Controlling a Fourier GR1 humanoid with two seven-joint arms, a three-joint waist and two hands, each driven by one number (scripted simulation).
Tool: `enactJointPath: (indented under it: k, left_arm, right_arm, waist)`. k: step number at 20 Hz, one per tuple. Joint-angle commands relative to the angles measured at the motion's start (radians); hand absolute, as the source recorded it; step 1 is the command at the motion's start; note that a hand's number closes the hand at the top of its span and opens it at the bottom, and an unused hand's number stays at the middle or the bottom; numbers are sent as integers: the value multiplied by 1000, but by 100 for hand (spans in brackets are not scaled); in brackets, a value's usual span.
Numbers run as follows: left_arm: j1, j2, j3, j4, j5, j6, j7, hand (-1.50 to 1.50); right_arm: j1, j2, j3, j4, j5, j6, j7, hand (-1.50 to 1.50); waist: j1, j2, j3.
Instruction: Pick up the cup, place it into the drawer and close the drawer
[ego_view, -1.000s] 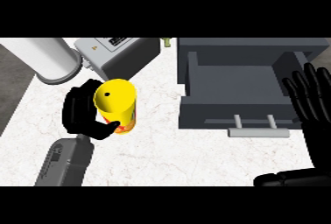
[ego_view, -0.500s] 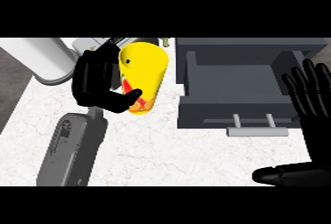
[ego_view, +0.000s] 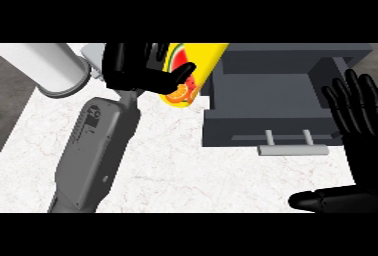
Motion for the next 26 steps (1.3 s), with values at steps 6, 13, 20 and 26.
enactJointPath:
  k: [6, 13, 20, 26]
  left_arm:
    - [-240, -4, -65, 242, 19, 106, 12, 150]
    - [-366, -4, -128, 469, 114, 197, -53, 150]
    - [-481, -4, -210, 638, 225, 246, -100, 150]
    - [-480, -4, -300, 776, 301, 224, -177, 150]
  right_arm:
    - [16, -20, -17, -45, -22, 15, 23, -150]
    - [9, -9, -17, 4, -31, 25, -8, -150]
    - [-40, -7, 7, 8, 11, -5, 23, -150]
    - [-41, -44, -44, 62, -44, 54, -24, -150]
  waist:
    - [-13, 2, 0]
    - [-24, 5, 0]
    - [-35, 7, 0]
    - [-51, 13, 1]
